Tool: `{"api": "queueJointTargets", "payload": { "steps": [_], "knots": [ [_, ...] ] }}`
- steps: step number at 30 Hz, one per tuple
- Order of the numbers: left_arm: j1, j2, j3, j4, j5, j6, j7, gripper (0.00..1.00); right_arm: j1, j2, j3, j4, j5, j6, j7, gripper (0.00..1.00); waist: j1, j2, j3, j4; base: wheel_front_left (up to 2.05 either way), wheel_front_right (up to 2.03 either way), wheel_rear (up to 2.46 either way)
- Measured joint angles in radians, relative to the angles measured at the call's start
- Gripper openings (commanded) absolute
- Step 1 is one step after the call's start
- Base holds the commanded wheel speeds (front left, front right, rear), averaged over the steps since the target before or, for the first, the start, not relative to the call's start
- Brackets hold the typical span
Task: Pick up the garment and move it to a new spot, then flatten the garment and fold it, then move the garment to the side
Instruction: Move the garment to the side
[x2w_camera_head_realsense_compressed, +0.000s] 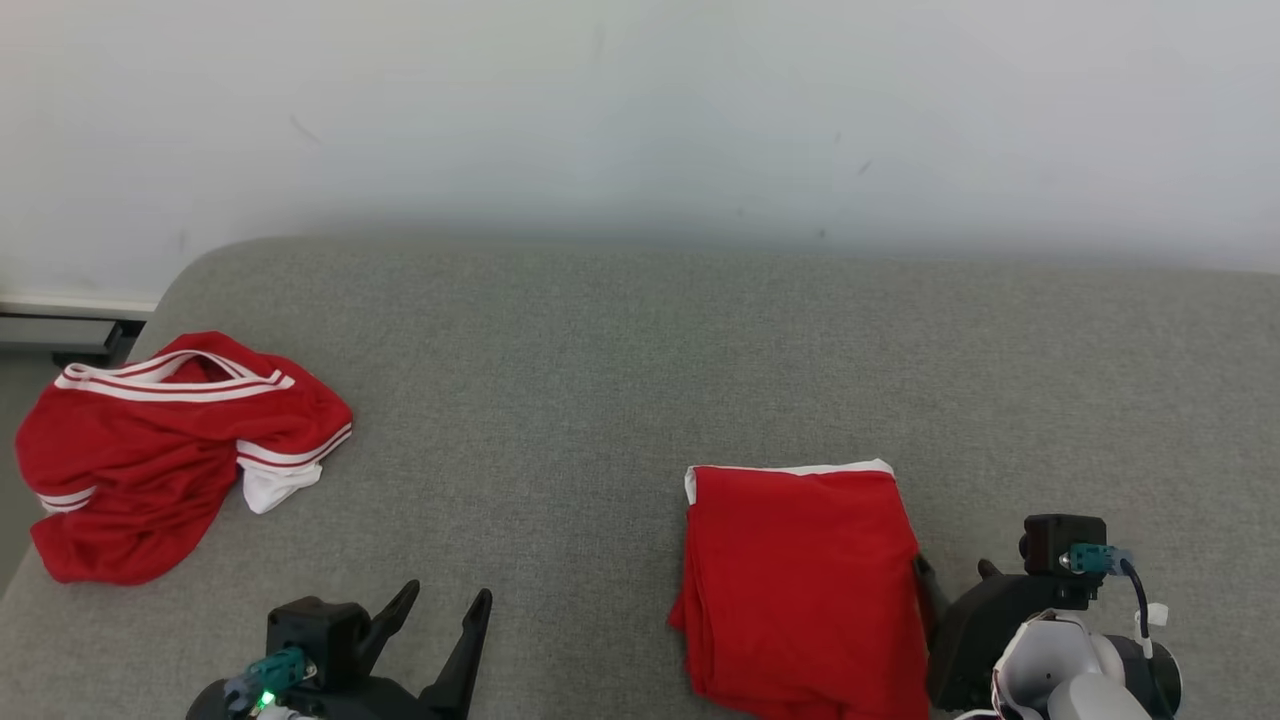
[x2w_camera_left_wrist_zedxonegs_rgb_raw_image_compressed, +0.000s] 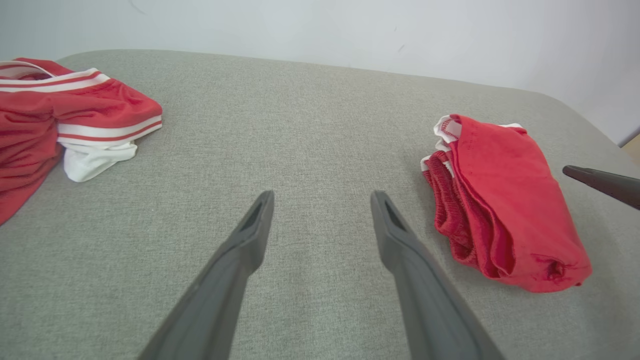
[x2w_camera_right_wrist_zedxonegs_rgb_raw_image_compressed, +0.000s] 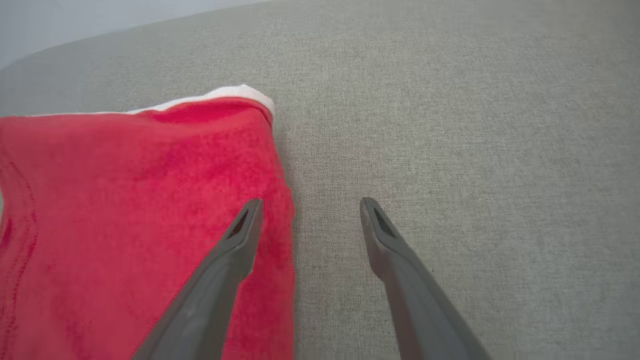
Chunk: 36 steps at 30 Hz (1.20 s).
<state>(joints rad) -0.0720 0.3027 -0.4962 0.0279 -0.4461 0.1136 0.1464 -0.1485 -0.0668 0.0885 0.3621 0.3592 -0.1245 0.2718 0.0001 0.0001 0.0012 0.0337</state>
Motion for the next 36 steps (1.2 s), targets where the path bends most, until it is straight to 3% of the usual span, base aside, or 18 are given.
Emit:
{"api": "queueJointTargets", "payload": {
  "steps": [8, 14, 16, 19, 20, 21, 22, 26, 27, 28, 34, 36],
  "knots": [
    [-0.026, 0.0, -0.001, -0.005, 0.006, -0.003, 0.008, 1.0, -0.037, 0.008, -0.011, 0.067, 0.002, 0.0, 0.039, 0.98, 0.0, 0.0, 0.027, 0.024, 0.0, 0.0, 0.0],
    [-0.037, -0.001, -0.001, -0.004, 0.006, -0.008, 0.012, 1.0, -0.057, 0.012, -0.01, 0.112, 0.023, 0.0, 0.072, 0.81, 0.0, 0.0, 0.04, 0.039, 0.0, 0.0, 0.0],
    [-0.037, -0.001, -0.001, -0.002, 0.006, -0.008, 0.012, 1.0, -0.068, 0.012, -0.005, 0.12, 0.033, 0.0, 0.089, 0.69, 0.0, 0.0, 0.042, 0.042, 0.0, 0.0, 0.0],
    [-0.037, -0.001, -0.001, -0.001, 0.006, -0.008, 0.012, 1.0, -0.068, 0.014, -0.001, 0.128, 0.046, 0.0, 0.1, 0.66, 0.0, 0.0, 0.043, 0.043, 0.0, 0.0, 0.0],
    [-0.037, -0.002, -0.001, 0.0, 0.006, -0.008, 0.012, 1.0, -0.068, 0.014, 0.0, 0.133, 0.046, 0.0, 0.102, 0.56, 0.0, 0.0, 0.044, 0.043, 0.0, 0.0, 0.0],
    [-0.037, -0.002, -0.001, 0.0, 0.006, -0.008, 0.012, 1.0, -0.069, 0.014, -0.001, 0.138, 0.047, 0.0, 0.107, 0.56, 0.0, 0.0, 0.044, 0.043, 0.0, 0.0, 0.0],
    [-0.037, -0.003, -0.001, 0.001, 0.006, -0.008, 0.012, 1.0, -0.071, 0.014, -0.002, 0.145, 0.05, 0.0, 0.108, 0.46, 0.0, 0.0, 0.044, 0.044, 0.0, 0.0, 0.0],
    [-0.037, -0.004, -0.001, 0.004, 0.006, -0.008, 0.012, 1.0, -0.084, 0.014, -0.007, 0.162, 0.069, 0.0, 0.122, 0.23, -0.0001, 0.0, 0.045, 0.043, 0.0, 0.0, 0.0],
    [-0.037, -0.005, -0.002, 0.004, 0.006, -0.008, 0.012, 1.0, -0.088, 0.014, -0.007, 0.165, 0.075, 0.0, 0.125, 0.04, -0.0001, 0.0, 0.045, 0.043, 0.0, 0.0, 0.0],
    [-0.037, -0.005, -0.002, 0.005, 0.006, -0.008, 0.012, 1.0, -0.09, 0.015, -0.007, 0.168, 0.077, 0.0, 0.125, 0.0, -0.0001, 0.0, 0.046, 0.043, 0.0, 0.0, 0.0],
    [-0.039, -0.005, -0.002, 0.007, 0.006, -0.008, 0.012, 1.0, -0.12, 0.01, 0.004, 0.179, 0.057, 0.0, 0.143, 0.0, 0.0, -0.0001, 0.049, 0.041, 0.0, 0.0, 0.0],
    [-0.039, -0.004, -0.002, 0.008, 0.006, -0.008, 0.012, 1.0, -0.135, -0.016, 0.015, 0.161, 0.047, 0.016, 0.148, 0.0, 0.0, 0.0, 0.05, 0.04, 0.0, 0.0, 0.0]
  ]
}}
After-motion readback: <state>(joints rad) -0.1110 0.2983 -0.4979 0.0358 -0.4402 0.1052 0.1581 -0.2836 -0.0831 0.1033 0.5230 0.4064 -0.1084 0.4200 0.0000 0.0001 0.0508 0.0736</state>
